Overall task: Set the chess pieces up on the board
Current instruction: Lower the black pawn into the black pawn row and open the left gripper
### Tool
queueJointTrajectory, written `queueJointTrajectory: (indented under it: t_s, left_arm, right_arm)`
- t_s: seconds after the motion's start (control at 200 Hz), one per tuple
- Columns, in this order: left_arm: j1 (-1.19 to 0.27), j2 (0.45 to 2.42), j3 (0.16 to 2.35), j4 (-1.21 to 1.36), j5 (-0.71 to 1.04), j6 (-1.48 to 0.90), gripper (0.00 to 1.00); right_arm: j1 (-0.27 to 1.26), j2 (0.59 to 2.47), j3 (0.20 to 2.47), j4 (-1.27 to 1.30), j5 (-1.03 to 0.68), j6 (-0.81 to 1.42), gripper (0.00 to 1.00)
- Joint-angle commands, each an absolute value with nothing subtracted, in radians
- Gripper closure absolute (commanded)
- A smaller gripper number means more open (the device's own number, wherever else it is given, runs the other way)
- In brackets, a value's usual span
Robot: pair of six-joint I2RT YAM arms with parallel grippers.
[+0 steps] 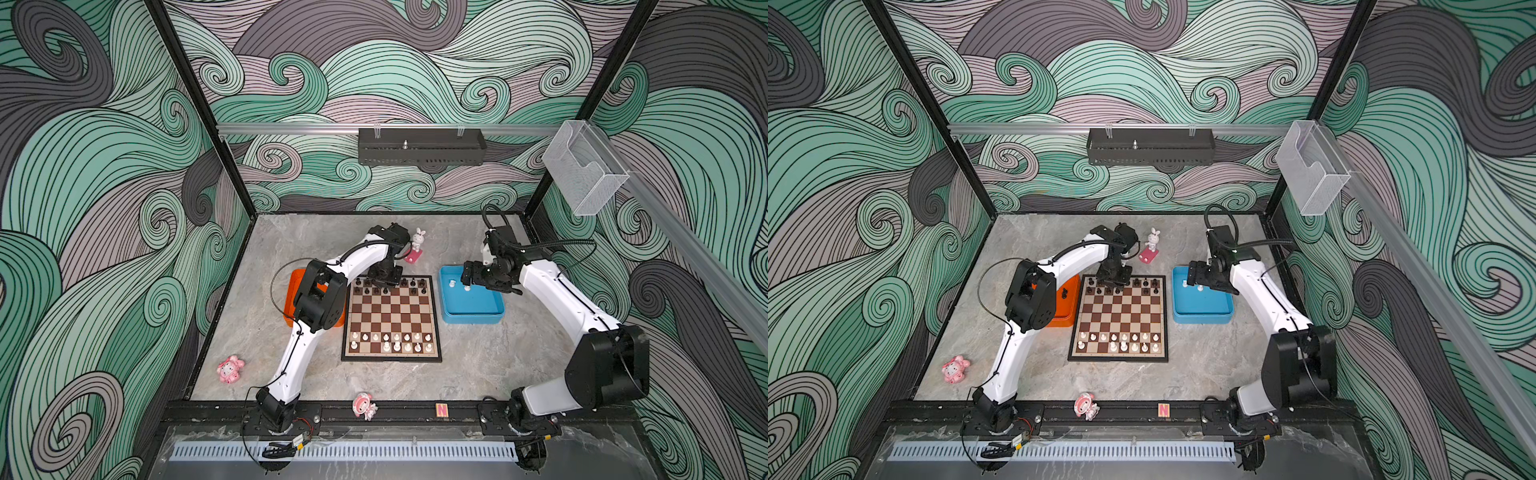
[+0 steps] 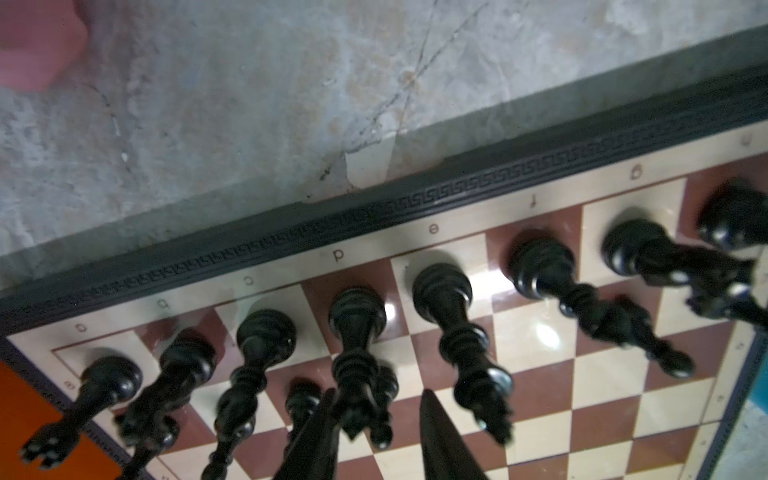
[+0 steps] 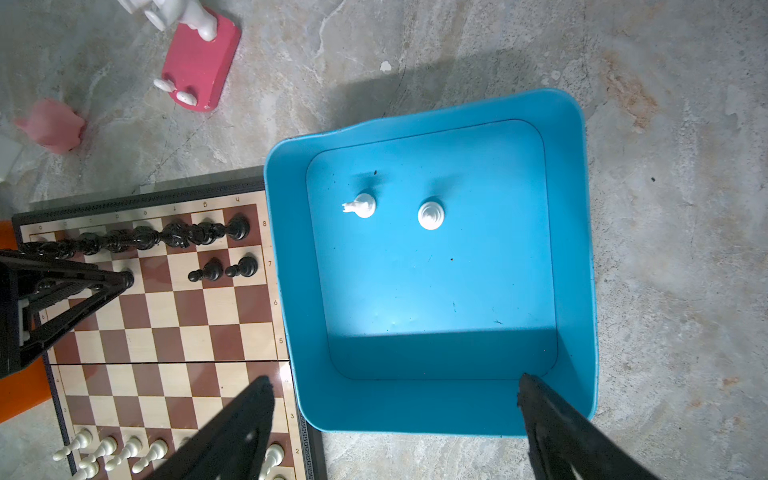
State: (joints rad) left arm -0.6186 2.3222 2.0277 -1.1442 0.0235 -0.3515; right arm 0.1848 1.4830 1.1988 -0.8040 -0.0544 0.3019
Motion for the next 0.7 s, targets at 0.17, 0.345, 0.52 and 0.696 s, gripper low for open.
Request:
queueJointTrajectory:
  t_s: [0.17,0.345,0.52,0.696]
  left_arm:
    - [-0.624,2.305,2.079,-1.15,0.04,-0.362,0.57]
    - [-0.624,2.254,2.079,-1.154,0.041,-0.362,0.52]
    - [-0.624,2.194,2.068,-1.158,0.037,-0.36,0.46]
    - [-0.623,2.124,2.057,-1.162,0.029,-0.361,0.4]
  right_arm:
    - [0.178,1.484,1.195,-0.808,-0.061,0.295,0.08]
    - [0.178,1.48,1.195,-0.808,-0.058,0.3,0.08]
    - [0.178,1.486,1.203,-0.808,-0.064,0.309,0.08]
    - [0.178,1.513,1.232,-0.828,-0.067,0.309,0.11]
